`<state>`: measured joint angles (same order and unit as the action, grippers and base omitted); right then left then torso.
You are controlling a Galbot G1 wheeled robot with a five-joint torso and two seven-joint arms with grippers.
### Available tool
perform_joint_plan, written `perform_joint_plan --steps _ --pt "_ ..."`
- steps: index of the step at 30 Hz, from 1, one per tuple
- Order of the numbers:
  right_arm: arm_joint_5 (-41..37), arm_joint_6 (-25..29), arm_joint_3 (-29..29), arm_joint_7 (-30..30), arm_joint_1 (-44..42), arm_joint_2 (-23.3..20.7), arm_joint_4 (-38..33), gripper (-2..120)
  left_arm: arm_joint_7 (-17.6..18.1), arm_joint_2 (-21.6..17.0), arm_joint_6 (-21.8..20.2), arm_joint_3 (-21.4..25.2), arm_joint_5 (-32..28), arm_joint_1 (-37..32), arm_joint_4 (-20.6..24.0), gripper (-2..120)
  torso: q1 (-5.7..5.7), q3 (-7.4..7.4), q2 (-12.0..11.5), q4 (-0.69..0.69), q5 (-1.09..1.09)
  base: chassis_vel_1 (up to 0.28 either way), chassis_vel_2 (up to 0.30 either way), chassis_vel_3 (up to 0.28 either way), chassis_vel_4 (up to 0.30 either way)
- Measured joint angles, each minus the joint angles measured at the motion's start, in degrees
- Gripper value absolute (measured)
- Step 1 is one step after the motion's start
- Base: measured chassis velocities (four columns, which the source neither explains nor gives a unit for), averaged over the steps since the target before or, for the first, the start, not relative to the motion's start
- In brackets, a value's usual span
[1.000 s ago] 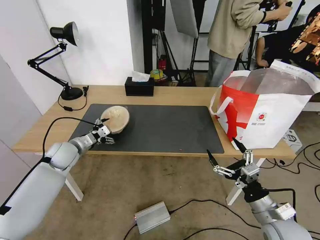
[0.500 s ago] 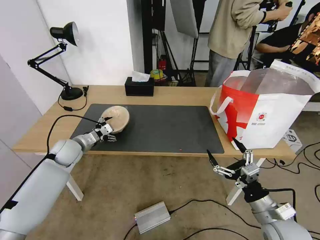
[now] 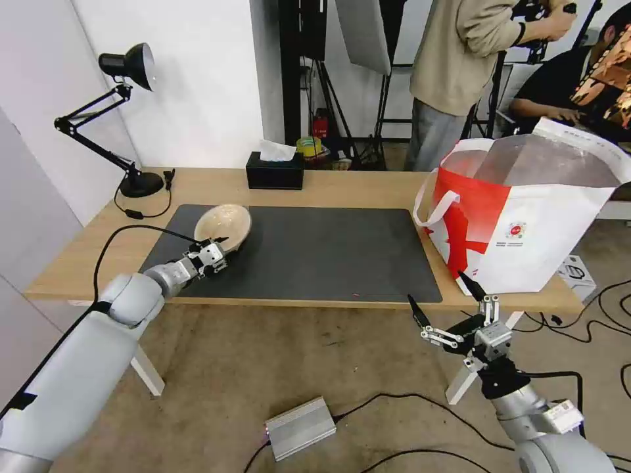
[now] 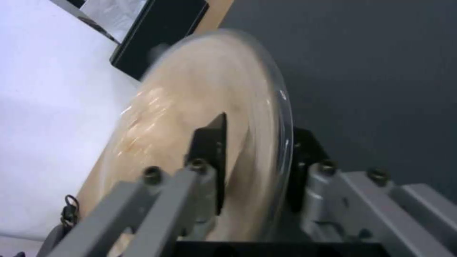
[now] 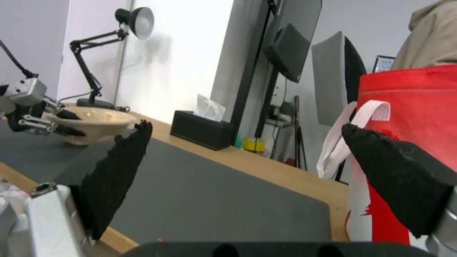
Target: Pick up the trash from the table and place it into the takeout bag.
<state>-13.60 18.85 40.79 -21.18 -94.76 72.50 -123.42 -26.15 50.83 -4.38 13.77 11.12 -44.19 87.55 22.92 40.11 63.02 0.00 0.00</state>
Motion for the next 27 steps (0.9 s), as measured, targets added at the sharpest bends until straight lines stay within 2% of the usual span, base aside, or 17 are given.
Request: perform_joint_plan --steps 2,5,6,17,27 --pt "0.0 0.0 0.0 0.0 0.0 0.0 0.0 100 0.0 0.0 0.0 0.0 0.0 0.0 0.0 16 0.0 0.0 0.0 0.0 0.0 0.0 0.0 0.0 0.0" --pt "0.0 0.0 0.0 0.0 0.0 0.0 0.0 100 0.0 -0.1 0.0 0.0 0.0 -0.1 0.1 2 -0.01 0.0 0.0 0.0 0.0 0.0 0.0 0.0 0.0" --pt "0.0 0.0 0.0 0.0 0.0 0.0 0.0 100 0.0 -0.1 0.0 0.0 0.0 -0.1 0.0 1 -0.01 0.0 0.0 0.0 0.0 0.0 0.0 0.0 0.0" --pt "0.0 0.0 0.0 0.0 0.0 0.0 0.0 100 0.1 0.2 0.2 -0.2 -0.1 0.0 -0.4 1 -0.01 -0.01 0.0 0.01 0.0 0.0 0.0 0.0 0.0" --pt "0.0 0.0 0.0 0.0 0.0 0.0 0.0 100 -0.2 -0.5 -0.1 0.6 -1.4 -0.8 1.8 1 -0.01 0.0 0.0 0.0 -0.02 0.0 0.0 0.0 0.0"
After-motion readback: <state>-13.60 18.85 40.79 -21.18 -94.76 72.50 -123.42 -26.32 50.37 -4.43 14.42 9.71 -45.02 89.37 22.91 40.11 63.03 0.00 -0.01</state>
